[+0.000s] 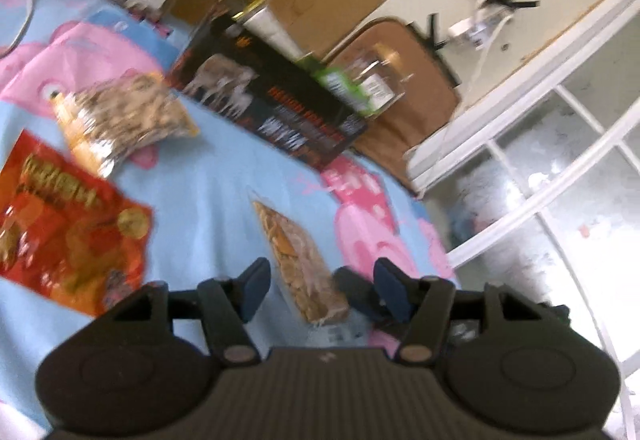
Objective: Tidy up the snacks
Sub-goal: 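Grasp the seed packet with the left gripper and drop it into the box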
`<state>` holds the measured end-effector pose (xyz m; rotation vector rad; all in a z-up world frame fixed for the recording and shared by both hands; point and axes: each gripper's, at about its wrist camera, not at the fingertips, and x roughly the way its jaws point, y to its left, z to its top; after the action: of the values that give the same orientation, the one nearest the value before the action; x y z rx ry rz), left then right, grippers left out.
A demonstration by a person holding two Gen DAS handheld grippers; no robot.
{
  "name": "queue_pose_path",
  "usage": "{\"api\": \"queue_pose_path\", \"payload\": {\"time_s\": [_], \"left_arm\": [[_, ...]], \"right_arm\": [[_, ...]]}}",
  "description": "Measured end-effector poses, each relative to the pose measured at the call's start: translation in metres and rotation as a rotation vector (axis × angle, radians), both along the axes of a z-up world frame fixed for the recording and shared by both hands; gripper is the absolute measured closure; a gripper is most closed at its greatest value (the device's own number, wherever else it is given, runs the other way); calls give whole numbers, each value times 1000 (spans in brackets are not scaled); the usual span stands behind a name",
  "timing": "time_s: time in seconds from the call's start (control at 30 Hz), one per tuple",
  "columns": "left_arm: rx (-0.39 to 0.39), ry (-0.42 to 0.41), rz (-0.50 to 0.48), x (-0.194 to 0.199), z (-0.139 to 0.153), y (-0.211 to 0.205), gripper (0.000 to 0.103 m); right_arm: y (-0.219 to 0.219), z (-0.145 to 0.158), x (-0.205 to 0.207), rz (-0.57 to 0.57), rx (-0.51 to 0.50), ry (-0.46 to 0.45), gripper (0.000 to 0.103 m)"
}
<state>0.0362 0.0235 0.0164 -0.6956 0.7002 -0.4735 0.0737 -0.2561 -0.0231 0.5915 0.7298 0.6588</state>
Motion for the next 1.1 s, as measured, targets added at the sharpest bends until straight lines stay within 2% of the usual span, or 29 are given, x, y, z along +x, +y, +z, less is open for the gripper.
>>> {"api": "queue_pose_path", "payload": {"time_s": [0.1, 0.27, 0.33, 0.4, 0.43, 0.47, 0.5, 0.6, 0.67, 0.83, 0.97, 1.0, 1.03, 1.1], "left_arm": [[-47, -37, -13, 1, 8, -2, 45], [-112, 2, -16, 13, -2, -6, 44], [-105, 11, -9, 17, -5, -8, 45], [-63, 65, -15, 23, -13, -13, 60], [-27, 108, -20, 26, -19, -16, 72], [-15, 142, -18, 29, -26, -18, 85], [-39, 161, -22, 29, -33, -16, 85], [-119, 186, -25, 29, -42, -4, 90], [-161, 188, -23, 26, -43, 4, 91], [-261, 139, -30, 17, -35, 20, 91], [-290, 96, -48, 15, -25, 23, 91], [-290, 87, -47, 15, -23, 23, 91], [-281, 88, -43, 16, -22, 24, 91], [-285, 87, -38, 20, -18, 27, 90]], "right_arm": [[-2, 0, -1, -1, -2, -4, 63], [-1, 0, -2, -8, -14, -14, 64], [1, 1, -4, -9, -31, -26, 64], [3, 2, -4, -6, -41, -34, 63], [2, 2, -4, -5, -39, -32, 63], [2, 1, -3, -7, -37, -29, 68], [1, 0, -2, -20, -43, -20, 75], [-7, -5, 3, -18, 21, 22, 74], [-10, -5, 2, -17, 42, 29, 72], [-12, -2, -4, 6, 108, 8, 47], [-8, -5, -1, 94, 225, 81, 44], [-7, -5, 1, 115, 253, 104, 51], [-5, -5, 2, 137, 275, 112, 74], [-4, 4, 1, 147, 289, 90, 78]]}}
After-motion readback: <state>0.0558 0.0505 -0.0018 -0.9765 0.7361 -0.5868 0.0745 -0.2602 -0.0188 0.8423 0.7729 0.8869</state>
